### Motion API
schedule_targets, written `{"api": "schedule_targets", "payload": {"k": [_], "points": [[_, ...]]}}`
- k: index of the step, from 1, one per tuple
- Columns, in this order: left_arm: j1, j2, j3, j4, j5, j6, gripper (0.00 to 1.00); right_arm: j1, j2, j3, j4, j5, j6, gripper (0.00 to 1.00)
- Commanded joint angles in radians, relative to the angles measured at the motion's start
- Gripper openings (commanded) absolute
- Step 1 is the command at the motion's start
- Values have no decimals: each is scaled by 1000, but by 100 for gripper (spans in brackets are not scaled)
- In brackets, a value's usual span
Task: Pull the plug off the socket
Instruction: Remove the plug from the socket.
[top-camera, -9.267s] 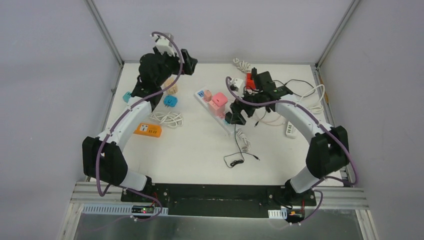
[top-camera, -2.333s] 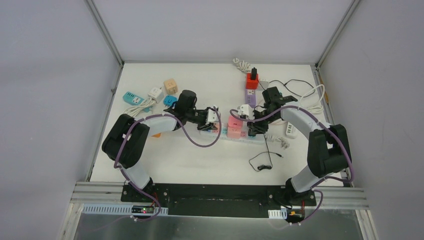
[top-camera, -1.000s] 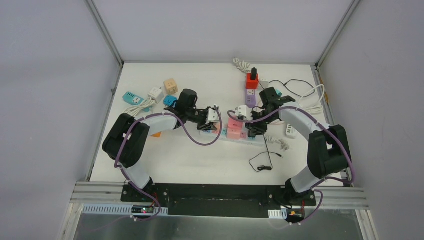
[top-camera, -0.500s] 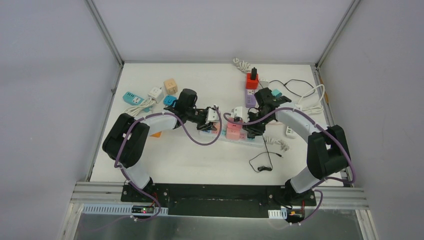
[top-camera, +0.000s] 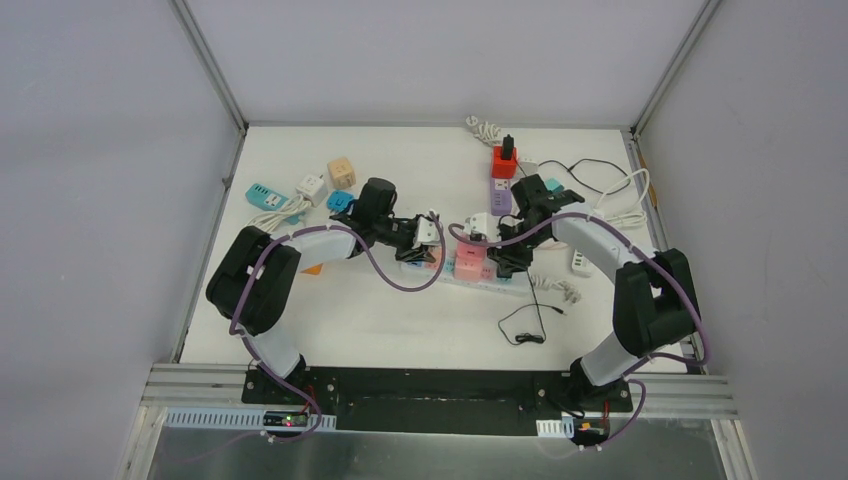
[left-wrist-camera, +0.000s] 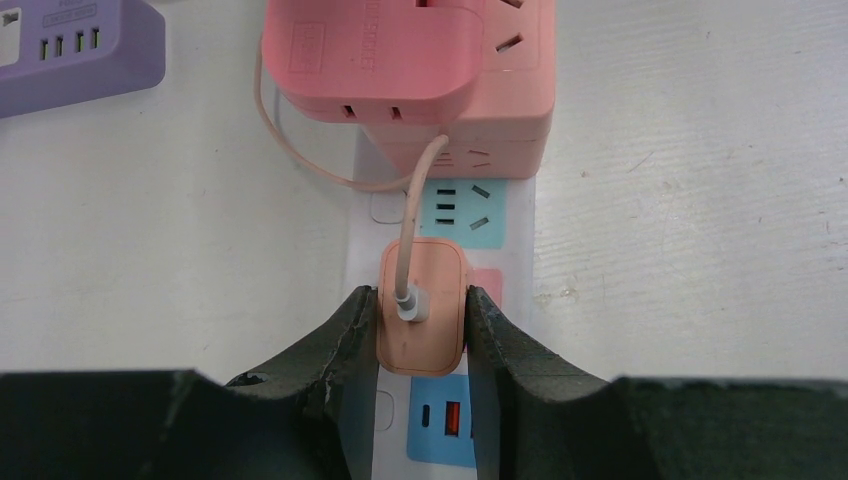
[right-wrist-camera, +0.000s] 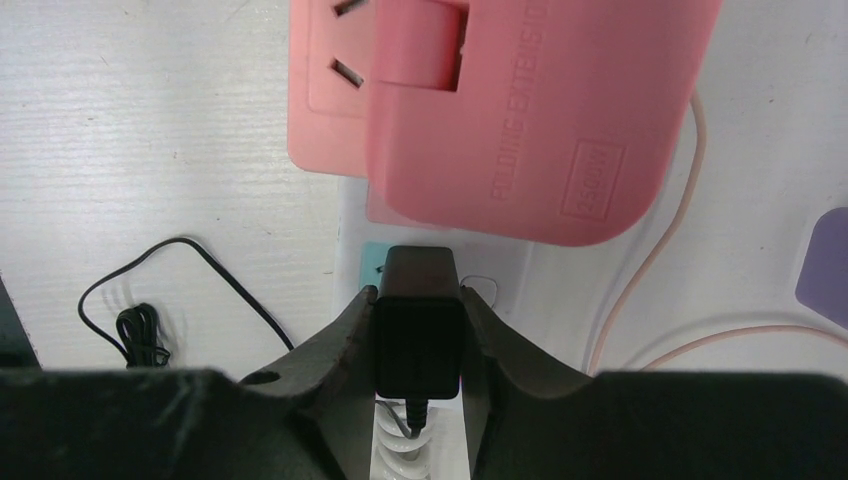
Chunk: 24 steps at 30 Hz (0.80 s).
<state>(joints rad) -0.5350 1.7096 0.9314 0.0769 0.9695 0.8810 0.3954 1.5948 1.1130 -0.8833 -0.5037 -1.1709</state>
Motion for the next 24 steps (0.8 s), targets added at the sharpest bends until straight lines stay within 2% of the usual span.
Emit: {"api": "schedule_targets", "payload": {"k": [1,6,10,12,20,24], "points": [[-11,29,9,-27,-20,33,0,120,18,41,-4,-118,76,0],[-11,34,12,-32,-23,36,0,77,14,6,9,-54,33,0],[-12,33,14,-35,-22,38,0,-24,6,-16,-28,-109,-28,0],[-13,33,15,-37,-19,40,0,-37,1,-15,-29,-130,-26,0],[-14,33,15,-41,-24,43,0,134,10,23,13,-105,64,0],[-14,34,15,-46,-26,46,0,105,-4,6,15,-69,44,0]]}}
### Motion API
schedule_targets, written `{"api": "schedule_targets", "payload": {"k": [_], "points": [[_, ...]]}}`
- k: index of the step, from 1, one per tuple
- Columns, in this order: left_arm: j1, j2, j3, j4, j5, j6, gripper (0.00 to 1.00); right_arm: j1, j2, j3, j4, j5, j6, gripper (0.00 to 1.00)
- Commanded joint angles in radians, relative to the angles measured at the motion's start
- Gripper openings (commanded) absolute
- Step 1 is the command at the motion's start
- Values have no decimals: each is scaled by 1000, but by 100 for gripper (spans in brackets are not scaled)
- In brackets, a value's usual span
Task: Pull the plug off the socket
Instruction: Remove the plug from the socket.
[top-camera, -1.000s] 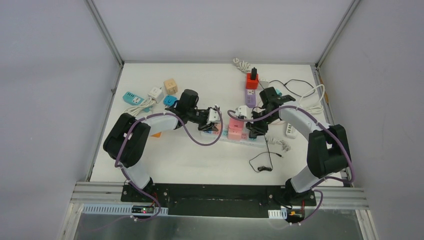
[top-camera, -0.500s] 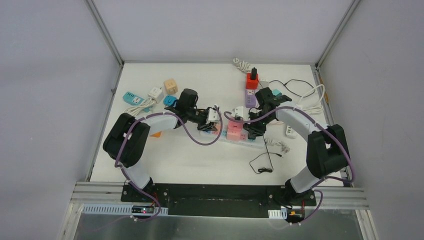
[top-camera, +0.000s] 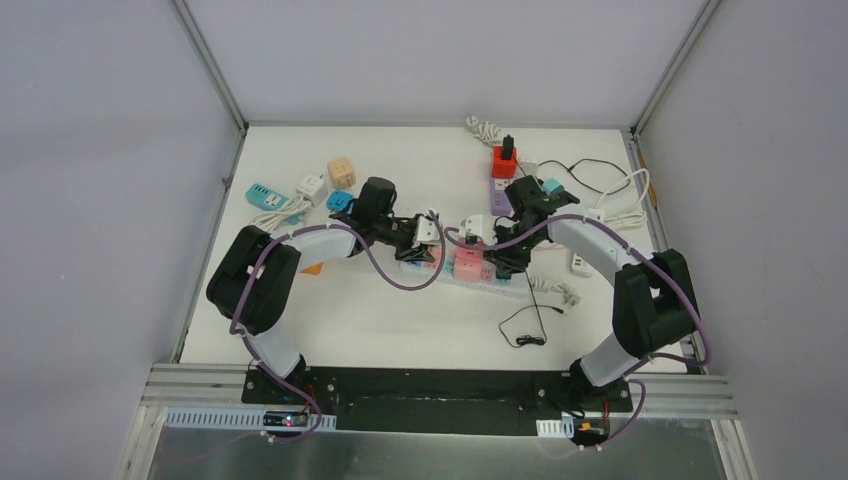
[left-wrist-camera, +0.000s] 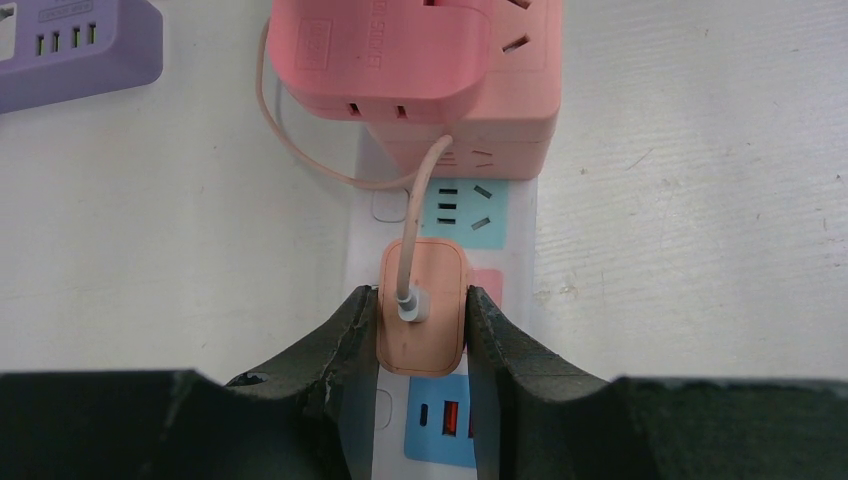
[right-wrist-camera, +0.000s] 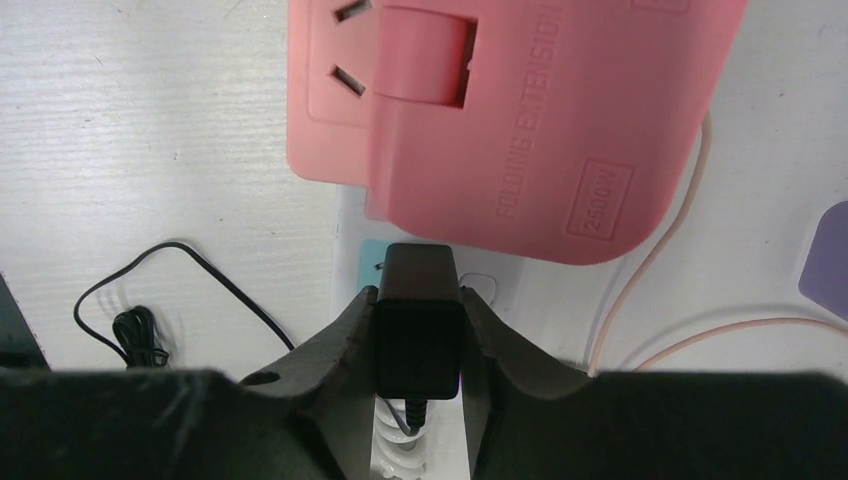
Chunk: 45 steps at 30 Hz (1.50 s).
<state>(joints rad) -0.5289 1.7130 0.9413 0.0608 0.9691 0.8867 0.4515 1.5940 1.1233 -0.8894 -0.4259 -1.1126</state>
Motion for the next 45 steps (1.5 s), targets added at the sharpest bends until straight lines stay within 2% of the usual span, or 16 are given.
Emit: {"api": "schedule_targets", "payload": {"k": [1,4,8,15,18,20,25,31,34,37,40,45], "points": [[-20,31,5,-30,-25,41,0,17,-6,-7,12,-163,-24,0],[-20,33,7,-33,-23,43,0,-96,-25,-14,-39,-235,-83,0],[-22,31,8,-35,-23,44,0,-112,-47,-42,-24,-244,-92,0],[-23,32,9,-37,-28,44,0,78,1,22,50,-131,79,0],[-23,33,10,-40,-31,45,0,90,0,33,33,-131,83,0],[-23,34,12,-42,-33,46,0,68,-16,9,27,-117,43,0],[-23,38,17,-48,-34,48,0,-87,-53,-32,-37,-178,-69,0],[-23,37,15,-50,-34,50,0,-123,-82,-59,-39,-180,-83,0],[-25,38,17,-50,-32,51,0,-93,-84,-56,-7,-209,-38,0],[-26,40,18,-50,-33,49,0,20,-71,-42,76,-151,65,0],[-26,38,18,-52,-35,51,0,96,-21,16,71,-118,128,0],[-26,41,20,-56,-40,53,0,68,-35,-12,38,-97,64,0]]}}
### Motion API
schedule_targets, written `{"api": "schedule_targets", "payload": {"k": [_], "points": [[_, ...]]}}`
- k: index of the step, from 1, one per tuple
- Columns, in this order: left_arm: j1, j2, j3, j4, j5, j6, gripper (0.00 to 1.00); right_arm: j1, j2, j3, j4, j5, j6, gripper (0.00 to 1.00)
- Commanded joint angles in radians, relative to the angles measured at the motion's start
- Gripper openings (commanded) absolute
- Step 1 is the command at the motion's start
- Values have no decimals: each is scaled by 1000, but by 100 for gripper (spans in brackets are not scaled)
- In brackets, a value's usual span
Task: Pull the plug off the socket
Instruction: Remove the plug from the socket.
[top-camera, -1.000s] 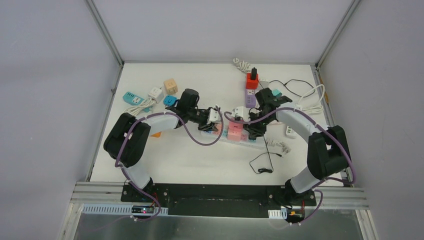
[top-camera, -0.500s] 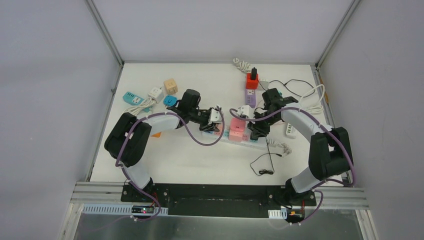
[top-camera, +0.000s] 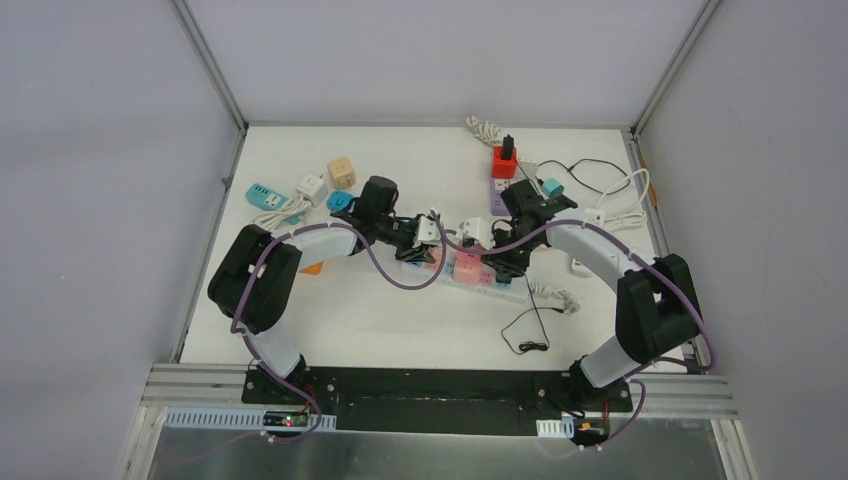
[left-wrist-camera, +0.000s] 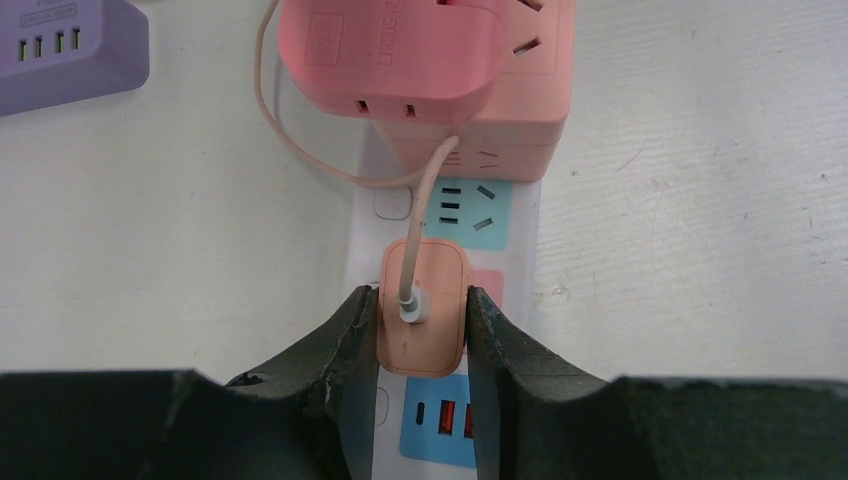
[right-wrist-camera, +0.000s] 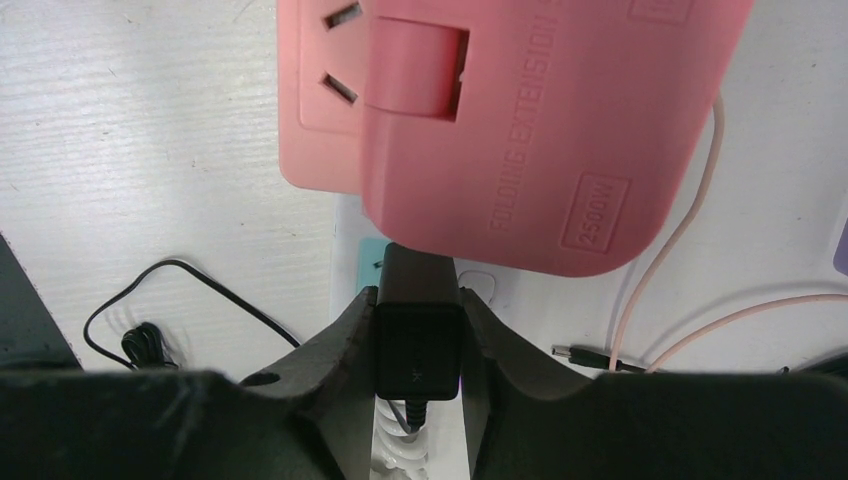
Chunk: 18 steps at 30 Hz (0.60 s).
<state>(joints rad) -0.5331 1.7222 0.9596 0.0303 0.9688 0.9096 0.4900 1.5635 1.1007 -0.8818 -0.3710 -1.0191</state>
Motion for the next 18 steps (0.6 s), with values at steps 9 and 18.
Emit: {"api": "schedule_targets", "payload": {"k": [9,18], "points": [[-24,33,3,-26,-39,33,0,-166,-39,-34,-77,-245,-184,0],[-24,34,5,-26,-43,34,0,32,3,43,0,-188,-8,0]]}}
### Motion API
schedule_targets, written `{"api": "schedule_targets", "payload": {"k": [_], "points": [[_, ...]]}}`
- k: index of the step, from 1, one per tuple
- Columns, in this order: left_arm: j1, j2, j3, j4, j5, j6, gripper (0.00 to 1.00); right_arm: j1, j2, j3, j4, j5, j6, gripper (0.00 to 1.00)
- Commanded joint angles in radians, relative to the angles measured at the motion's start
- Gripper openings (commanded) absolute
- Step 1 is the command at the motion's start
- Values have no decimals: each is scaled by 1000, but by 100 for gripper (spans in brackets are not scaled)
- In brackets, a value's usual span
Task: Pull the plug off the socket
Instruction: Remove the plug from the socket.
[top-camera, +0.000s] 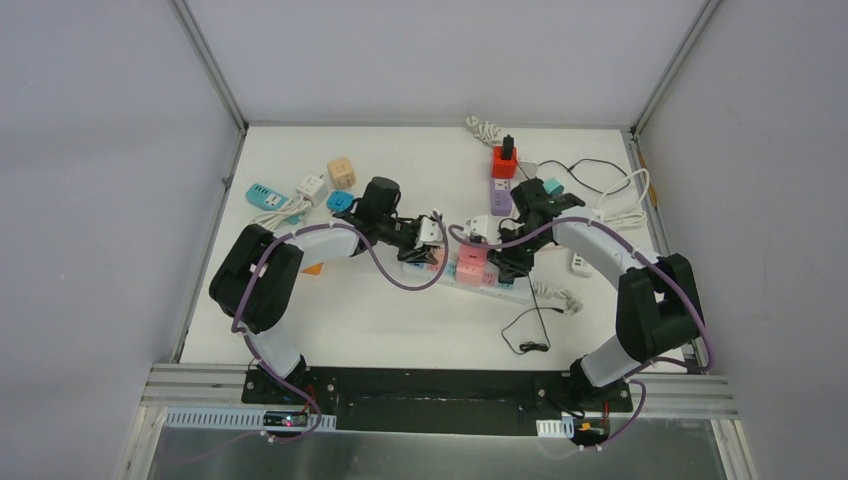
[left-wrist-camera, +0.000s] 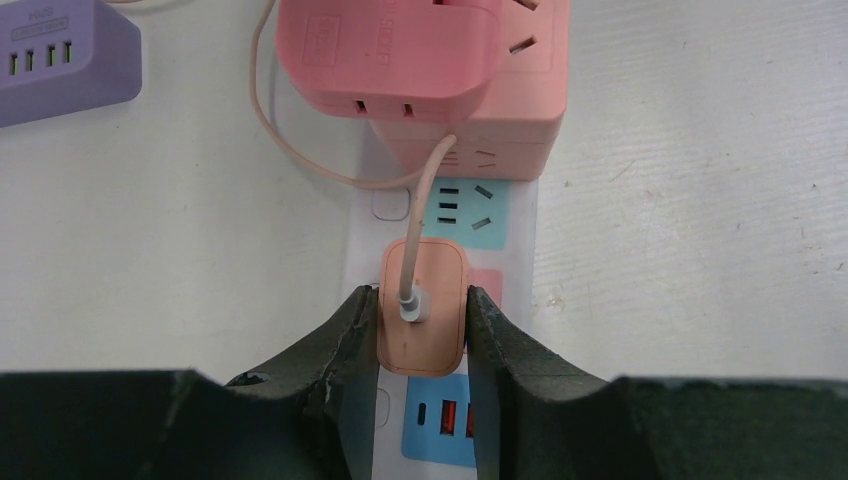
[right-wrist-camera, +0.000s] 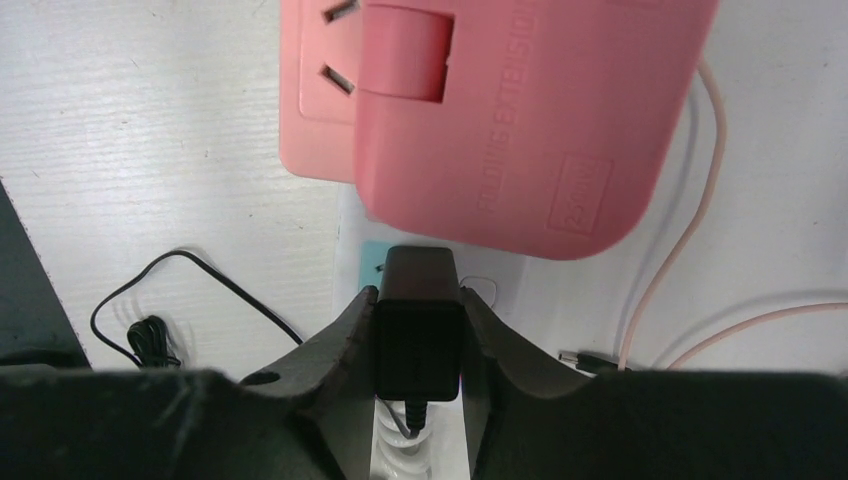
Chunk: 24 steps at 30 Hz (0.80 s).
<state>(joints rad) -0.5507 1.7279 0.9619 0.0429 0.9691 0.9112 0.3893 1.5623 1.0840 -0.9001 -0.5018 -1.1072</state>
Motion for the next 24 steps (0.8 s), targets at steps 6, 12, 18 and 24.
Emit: {"api": "schedule_targets", "payload": {"k": [6,12,18,24], "points": [[-6,26,0,-38,-45,35,0,116,5,42,21,-14,67,0],[-6,26,0,-37,-43,36,0,-90,-60,-30,-42,-115,-84,0],[-6,21,-1,-37,-38,40,0,-15,-34,-7,1,-128,17,0],[-8,22,0,-38,-43,40,0,157,14,119,12,-33,148,0]]}}
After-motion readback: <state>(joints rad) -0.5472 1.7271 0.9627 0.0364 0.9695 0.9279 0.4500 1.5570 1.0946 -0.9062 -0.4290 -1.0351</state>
